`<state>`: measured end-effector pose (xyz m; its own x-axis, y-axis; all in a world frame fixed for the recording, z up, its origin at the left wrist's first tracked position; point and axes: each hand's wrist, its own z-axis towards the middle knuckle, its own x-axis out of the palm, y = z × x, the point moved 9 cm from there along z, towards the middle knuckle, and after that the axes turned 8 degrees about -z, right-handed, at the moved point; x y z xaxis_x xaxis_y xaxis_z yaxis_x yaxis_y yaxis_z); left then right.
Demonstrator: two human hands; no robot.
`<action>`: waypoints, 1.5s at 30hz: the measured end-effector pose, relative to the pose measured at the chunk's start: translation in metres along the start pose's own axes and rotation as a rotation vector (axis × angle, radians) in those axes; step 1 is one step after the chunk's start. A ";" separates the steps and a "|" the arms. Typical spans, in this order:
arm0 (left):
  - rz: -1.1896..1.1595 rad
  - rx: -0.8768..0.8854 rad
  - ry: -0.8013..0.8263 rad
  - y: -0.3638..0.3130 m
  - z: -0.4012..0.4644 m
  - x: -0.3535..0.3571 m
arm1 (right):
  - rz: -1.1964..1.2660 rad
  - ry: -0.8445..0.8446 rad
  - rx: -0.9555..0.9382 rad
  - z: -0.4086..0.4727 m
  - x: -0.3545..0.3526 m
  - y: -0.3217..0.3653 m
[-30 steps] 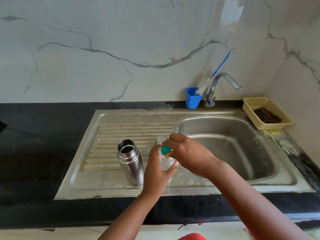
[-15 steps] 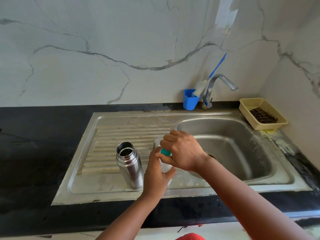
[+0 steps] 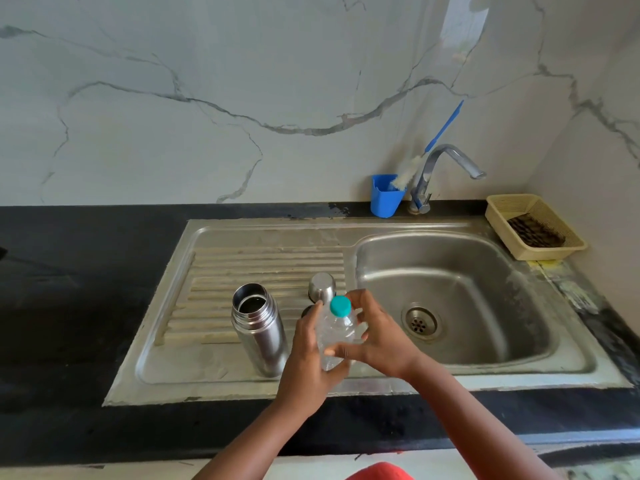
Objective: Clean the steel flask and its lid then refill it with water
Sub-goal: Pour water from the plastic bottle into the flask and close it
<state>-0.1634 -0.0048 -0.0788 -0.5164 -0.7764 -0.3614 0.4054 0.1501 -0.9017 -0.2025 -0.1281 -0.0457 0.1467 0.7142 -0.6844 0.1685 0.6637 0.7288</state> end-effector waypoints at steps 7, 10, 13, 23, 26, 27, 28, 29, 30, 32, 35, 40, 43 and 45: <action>0.023 0.065 -0.141 -0.014 0.007 0.000 | -0.011 -0.011 -0.051 0.012 -0.016 0.011; -0.069 0.065 -0.259 -0.025 0.030 -0.003 | -0.001 -0.058 -0.076 0.030 -0.044 0.026; -0.198 0.026 -0.346 -0.033 0.061 -0.003 | -0.004 -0.142 -0.072 0.056 -0.074 0.034; -0.129 -0.111 -0.637 -0.015 0.169 -0.024 | 0.003 -0.184 -0.063 0.177 -0.102 0.022; -0.114 -0.177 -0.695 0.005 0.188 -0.032 | 0.016 -0.151 -0.048 0.212 -0.086 0.008; -0.110 -0.192 -0.707 0.013 0.194 -0.035 | 0.021 -0.144 -0.046 0.223 -0.080 0.006; -0.106 -0.207 -0.711 0.020 0.200 -0.038 | 0.021 -0.140 -0.043 0.233 -0.075 0.004; -0.102 -0.219 -0.714 0.026 0.205 -0.042 | 0.019 -0.135 -0.038 0.241 -0.070 0.002; -0.101 -0.233 -0.726 0.034 0.210 -0.045 | 0.020 -0.128 -0.030 0.251 -0.064 0.001; -0.160 -0.266 -0.761 0.048 0.217 -0.050 | 0.035 -0.131 -0.025 0.267 -0.055 0.000; -0.276 -0.319 -0.774 0.059 0.227 -0.052 | 0.042 -0.140 -0.043 0.286 -0.043 0.004; -0.231 -0.428 -0.779 0.075 0.238 -0.054 | 0.022 -0.123 -0.056 0.313 -0.030 0.000; -0.200 -0.472 -0.755 0.082 0.244 -0.050 | 0.001 -0.105 -0.052 0.321 -0.025 -0.009; -0.187 -0.490 -0.747 0.085 0.246 -0.048 | -0.005 -0.088 -0.052 0.324 -0.023 -0.013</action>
<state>0.0814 -0.1053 -0.0792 0.1508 -0.9829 -0.1055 -0.0892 0.0927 -0.9917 0.1083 -0.2248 -0.0469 0.2317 0.6900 -0.6858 0.1192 0.6795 0.7239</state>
